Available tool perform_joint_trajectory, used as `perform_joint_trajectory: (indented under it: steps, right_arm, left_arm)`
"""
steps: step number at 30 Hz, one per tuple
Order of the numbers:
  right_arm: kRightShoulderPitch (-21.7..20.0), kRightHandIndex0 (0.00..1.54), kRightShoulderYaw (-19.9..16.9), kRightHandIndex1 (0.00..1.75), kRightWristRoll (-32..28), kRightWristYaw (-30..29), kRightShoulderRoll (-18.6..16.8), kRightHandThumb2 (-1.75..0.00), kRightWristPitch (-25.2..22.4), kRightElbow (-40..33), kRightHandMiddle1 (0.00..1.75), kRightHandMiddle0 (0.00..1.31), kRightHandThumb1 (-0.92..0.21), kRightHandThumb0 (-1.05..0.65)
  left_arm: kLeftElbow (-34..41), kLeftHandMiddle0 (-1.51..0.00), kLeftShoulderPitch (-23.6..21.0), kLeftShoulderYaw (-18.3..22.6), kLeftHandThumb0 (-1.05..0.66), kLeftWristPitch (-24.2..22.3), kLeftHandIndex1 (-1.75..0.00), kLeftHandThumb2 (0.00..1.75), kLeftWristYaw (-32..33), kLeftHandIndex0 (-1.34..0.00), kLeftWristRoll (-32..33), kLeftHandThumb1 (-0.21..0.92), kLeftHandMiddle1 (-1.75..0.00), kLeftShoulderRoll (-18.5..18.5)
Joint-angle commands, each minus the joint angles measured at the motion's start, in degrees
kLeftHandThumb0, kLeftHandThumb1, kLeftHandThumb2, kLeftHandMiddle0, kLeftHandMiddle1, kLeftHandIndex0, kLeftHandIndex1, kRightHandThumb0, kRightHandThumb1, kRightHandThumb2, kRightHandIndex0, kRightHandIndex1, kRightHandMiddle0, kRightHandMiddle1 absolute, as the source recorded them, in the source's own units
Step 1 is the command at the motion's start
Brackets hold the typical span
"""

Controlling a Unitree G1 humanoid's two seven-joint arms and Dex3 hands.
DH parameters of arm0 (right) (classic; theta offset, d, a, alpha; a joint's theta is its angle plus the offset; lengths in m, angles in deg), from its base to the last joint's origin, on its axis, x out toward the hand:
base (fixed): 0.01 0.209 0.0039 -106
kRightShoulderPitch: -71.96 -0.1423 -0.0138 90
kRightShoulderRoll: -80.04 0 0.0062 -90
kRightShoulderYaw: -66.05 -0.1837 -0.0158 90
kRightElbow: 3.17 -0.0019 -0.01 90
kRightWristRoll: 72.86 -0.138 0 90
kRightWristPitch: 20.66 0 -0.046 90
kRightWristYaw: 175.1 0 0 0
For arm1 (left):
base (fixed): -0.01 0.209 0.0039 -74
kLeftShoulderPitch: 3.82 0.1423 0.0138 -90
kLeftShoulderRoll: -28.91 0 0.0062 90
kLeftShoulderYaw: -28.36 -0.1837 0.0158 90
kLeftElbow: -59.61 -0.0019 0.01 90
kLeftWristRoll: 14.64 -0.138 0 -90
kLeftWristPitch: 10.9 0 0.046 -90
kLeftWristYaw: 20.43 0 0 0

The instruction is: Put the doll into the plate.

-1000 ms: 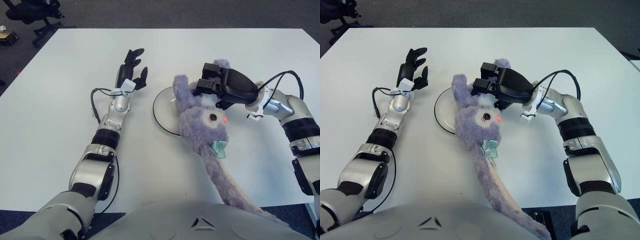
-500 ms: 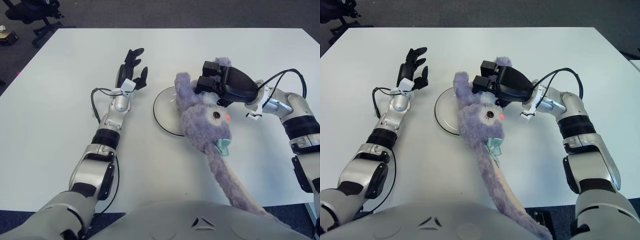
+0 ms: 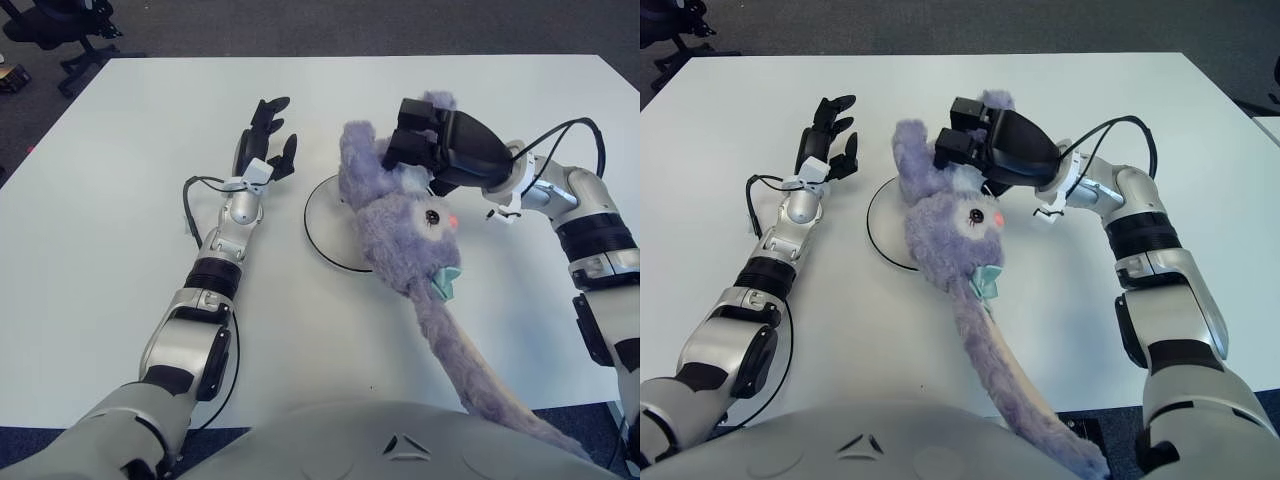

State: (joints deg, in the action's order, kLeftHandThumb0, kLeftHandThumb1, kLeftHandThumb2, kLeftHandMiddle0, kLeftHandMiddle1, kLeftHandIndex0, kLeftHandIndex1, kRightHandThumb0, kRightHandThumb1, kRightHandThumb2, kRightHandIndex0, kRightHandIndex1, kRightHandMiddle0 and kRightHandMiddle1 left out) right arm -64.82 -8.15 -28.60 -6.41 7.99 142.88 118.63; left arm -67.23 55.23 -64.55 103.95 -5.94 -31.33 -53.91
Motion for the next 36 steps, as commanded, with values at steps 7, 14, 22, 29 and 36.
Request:
perform_joint_trajectory:
  steps: [7, 14, 22, 29, 36]
  right_arm:
    - [-4.9, 0.47, 0.8, 1.74, -3.3, 3.9, -1.8, -1.04, -1.4, 1.4, 1.62, 0.34, -0.51, 0.00]
    - [-5.8, 0.46, 1.0, 1.75, -4.2, 6.5, -3.0, -1.04, -3.0, 0.5, 1.61, 0.35, -0.52, 0.00]
    - [-6.1, 0.46, 1.6, 1.75, -3.3, 10.2, -2.6, -1.01, -5.4, -2.4, 1.59, 0.35, -0.53, 0.00]
    - [-5.3, 0.45, 1.5, 1.75, -2.7, 11.7, -2.1, -0.98, -6.2, -4.5, 1.54, 0.38, -0.54, 0.00]
    - [-3.4, 0.47, 2.3, 1.75, -1.1, 11.2, -2.5, -0.97, -5.6, -4.8, 1.50, 0.40, -0.54, 0.00]
  left_arm:
    - [-0.7, -0.40, -0.1, -0.3, -0.53, -0.7, -0.64, 0.80, 1.1, -0.25, -0.5, 0.92, -0.53, 0.2]
    - [-0.8, -0.37, -0.2, -0.4, -0.53, -0.9, -0.65, 0.80, 1.3, -0.24, -0.4, 0.92, -0.59, 0.2]
    - [-0.6, -0.32, -0.3, -0.2, -0.53, -1.5, -0.65, 0.80, 1.4, -0.24, -0.1, 0.92, -0.73, 0.4]
    - [-0.1, -0.30, -0.1, -0.1, -0.53, -1.9, -0.66, 0.80, 1.4, -0.23, 0.0, 0.92, -0.78, 0.5]
    - [0.5, -0.30, 0.1, 0.0, -0.53, -2.2, -0.67, 0.80, 1.4, -0.23, 0.1, 0.92, -0.81, 0.3]
